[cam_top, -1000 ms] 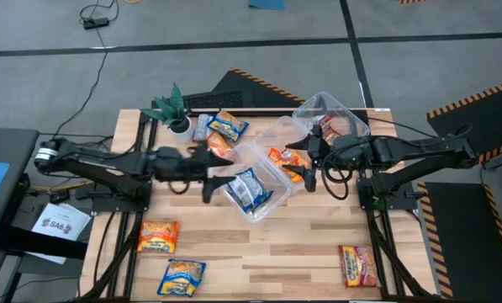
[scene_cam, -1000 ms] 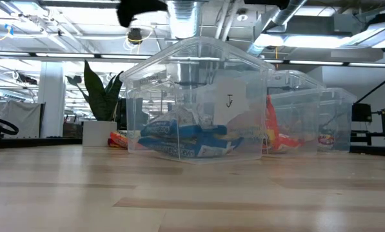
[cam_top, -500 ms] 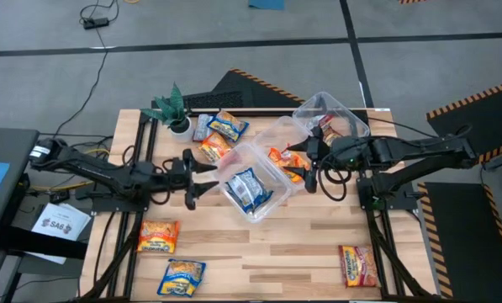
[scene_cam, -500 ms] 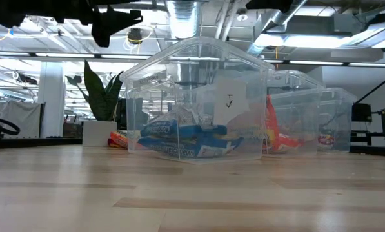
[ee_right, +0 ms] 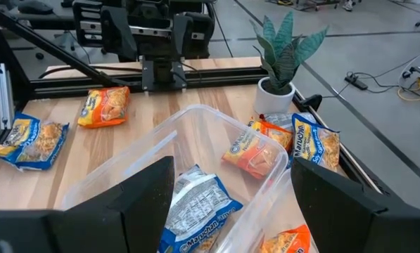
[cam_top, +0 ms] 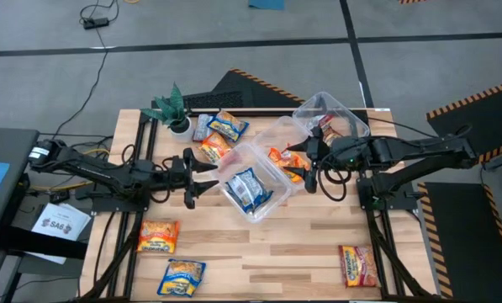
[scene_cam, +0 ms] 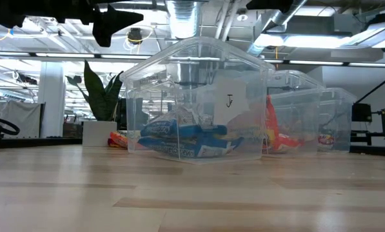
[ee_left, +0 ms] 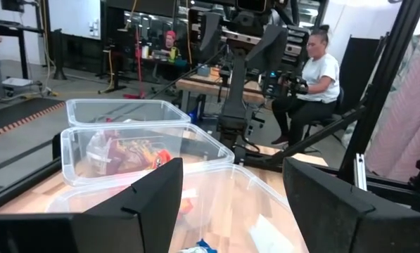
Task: Sort Maruchan noodles
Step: Put the blue noodle pack into the left transparent bin
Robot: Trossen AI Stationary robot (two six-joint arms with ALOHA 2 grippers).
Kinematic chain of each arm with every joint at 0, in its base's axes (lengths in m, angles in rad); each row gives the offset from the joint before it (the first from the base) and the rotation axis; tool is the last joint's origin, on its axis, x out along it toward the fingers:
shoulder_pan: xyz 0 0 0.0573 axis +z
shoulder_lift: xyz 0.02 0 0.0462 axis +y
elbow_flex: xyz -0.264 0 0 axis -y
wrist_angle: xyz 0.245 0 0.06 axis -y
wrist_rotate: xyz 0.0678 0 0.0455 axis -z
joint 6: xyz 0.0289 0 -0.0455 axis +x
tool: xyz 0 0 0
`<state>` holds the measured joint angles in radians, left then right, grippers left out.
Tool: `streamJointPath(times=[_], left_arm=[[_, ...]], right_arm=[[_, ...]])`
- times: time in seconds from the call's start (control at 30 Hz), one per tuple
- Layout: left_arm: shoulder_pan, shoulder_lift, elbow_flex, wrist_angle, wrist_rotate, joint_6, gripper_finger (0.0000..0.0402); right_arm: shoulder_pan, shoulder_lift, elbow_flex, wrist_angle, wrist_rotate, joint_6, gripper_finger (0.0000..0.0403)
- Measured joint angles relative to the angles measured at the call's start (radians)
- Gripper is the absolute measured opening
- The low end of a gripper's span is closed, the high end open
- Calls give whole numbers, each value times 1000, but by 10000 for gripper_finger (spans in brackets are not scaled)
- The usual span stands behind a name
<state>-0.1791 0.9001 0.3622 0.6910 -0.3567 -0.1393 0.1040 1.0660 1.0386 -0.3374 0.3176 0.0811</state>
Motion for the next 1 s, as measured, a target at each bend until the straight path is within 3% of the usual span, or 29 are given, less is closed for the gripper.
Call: streamJointPath(times=[0.23, 0.33, 0.4, 0.5, 0.6, 0.73, 0.87, 1.0], left_arm=[[0, 0, 0, 0, 4, -9, 231], [-2, 0, 10, -30, 41, -106, 231], [-16, 0, 48, -145, 118, -198, 231], [-84, 8, 149, -449, 219, -350, 231], [-222, 55, 257, -702, 195, -486, 231], [-439, 177, 405, -925, 79, -677, 231], [-609, 377, 571, -1103, -33, -846, 231], [-699, 612, 785, -1313, -24, -976, 231]], right_arm=[[0, 0, 0, -6, 0, -1, 306], [0, 0, 0, -7, 0, -1, 306], [0, 0, 0, -11, -1, -2, 306], [0, 0, 0, -36, -1, -3, 306], [0, 0, 0, -59, -1, -3, 306], [0, 0, 0, -66, -1, -2, 306], [0, 0, 0, -66, -1, -2, 306], [0, 0, 0, -67, -1, -2, 306]])
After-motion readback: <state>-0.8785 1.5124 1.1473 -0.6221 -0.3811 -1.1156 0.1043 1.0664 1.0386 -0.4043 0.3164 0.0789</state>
